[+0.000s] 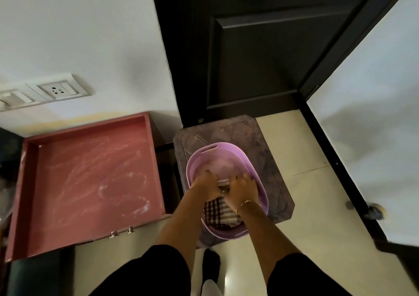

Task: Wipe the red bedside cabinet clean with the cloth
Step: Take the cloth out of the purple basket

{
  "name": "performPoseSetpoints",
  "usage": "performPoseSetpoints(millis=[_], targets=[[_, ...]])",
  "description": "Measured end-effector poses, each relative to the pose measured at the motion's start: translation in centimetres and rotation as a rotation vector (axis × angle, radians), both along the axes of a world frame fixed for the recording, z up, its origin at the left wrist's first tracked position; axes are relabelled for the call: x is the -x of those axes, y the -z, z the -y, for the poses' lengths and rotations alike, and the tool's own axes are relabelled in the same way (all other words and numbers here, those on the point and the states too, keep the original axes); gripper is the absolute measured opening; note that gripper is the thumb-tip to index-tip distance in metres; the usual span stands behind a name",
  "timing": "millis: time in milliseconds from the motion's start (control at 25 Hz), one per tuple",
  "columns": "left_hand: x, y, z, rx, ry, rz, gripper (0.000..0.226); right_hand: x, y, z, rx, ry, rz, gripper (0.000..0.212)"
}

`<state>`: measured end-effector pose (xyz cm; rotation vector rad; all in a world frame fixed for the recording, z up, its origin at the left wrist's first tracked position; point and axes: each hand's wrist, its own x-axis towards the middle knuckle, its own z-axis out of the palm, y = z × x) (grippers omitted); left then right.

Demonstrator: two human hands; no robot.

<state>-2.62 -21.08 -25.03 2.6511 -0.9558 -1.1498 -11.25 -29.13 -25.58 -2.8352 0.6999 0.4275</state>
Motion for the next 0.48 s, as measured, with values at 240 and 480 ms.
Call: performPoseSetpoints(millis=[240, 480], targets=[[-1.3, -6.7, -3.7, 0.585, -0.419, -0.082, 0.021, -2.2, -6.2, -2.9, 0.183, 0.122, 0.251, 0.037], [-3.5, -9.7, -13.8, 0.945, -0.874, -0.376, 0.020, -6.4, -9.8, -11.8, 0.019, 0.095, 0.522, 0.048]])
